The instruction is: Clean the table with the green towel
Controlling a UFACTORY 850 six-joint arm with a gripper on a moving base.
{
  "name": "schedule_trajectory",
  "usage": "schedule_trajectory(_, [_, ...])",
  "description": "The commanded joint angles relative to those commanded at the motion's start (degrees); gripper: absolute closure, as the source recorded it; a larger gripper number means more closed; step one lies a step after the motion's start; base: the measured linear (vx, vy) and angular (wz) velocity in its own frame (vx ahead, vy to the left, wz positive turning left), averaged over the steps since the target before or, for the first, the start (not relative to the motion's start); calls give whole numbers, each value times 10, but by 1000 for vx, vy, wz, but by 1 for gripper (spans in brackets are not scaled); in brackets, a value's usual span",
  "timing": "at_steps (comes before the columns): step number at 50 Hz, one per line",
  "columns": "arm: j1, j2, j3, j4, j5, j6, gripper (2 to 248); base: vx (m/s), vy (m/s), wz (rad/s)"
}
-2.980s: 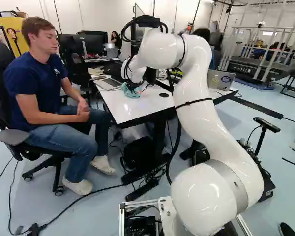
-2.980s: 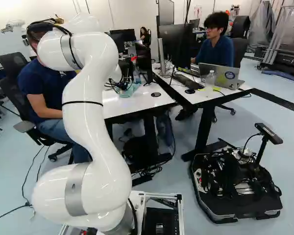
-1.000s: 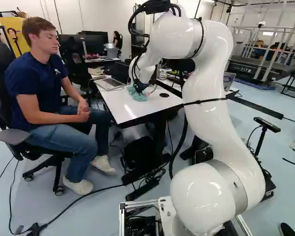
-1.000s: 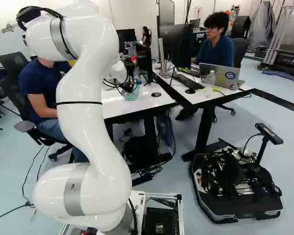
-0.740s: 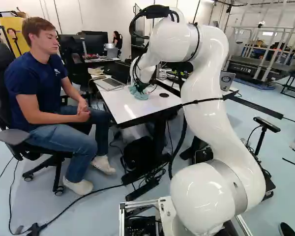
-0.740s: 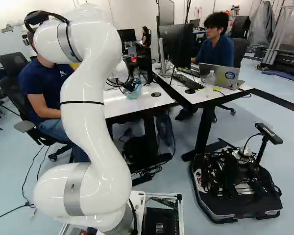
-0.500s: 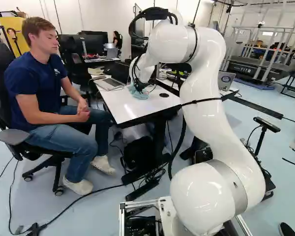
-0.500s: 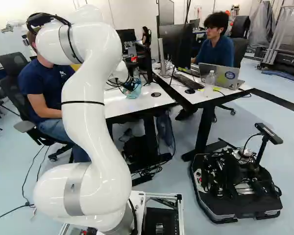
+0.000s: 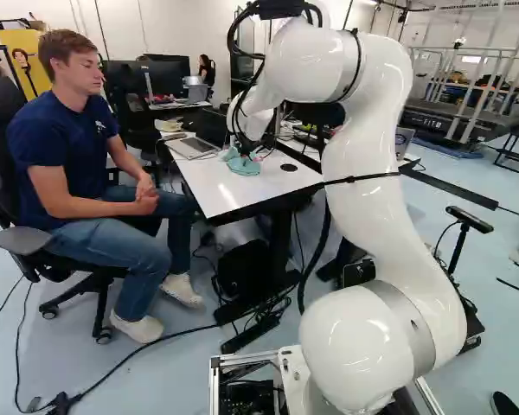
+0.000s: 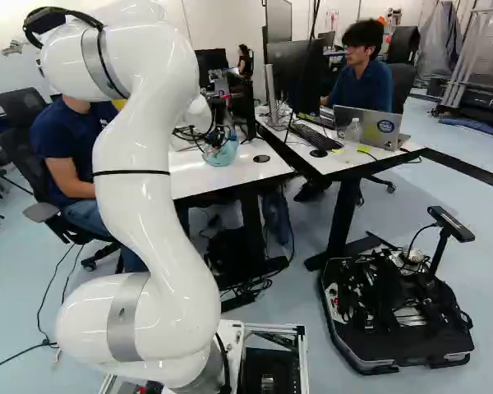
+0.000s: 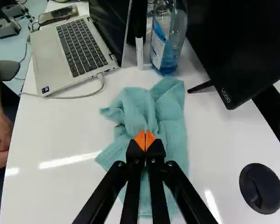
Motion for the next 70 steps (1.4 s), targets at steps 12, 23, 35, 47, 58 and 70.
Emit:
schedule_trajectory(12, [5, 33, 27, 0, 0, 0, 227, 0, 0, 0])
schedule_trajectory(23, [12, 71, 61, 0, 0, 0, 227, 0, 0, 0])
schedule_trajectory(35, [17, 115, 100, 0, 0, 0, 227, 0, 0, 0])
schedule_trajectory(47, [20, 161, 139, 0, 0, 0, 227, 0, 0, 0])
schedule_trajectory(58, [17, 205, 175, 0, 0, 0, 227, 0, 0, 0])
schedule_trajectory(70, [9, 241, 212, 0, 0, 0, 227, 0, 0, 0])
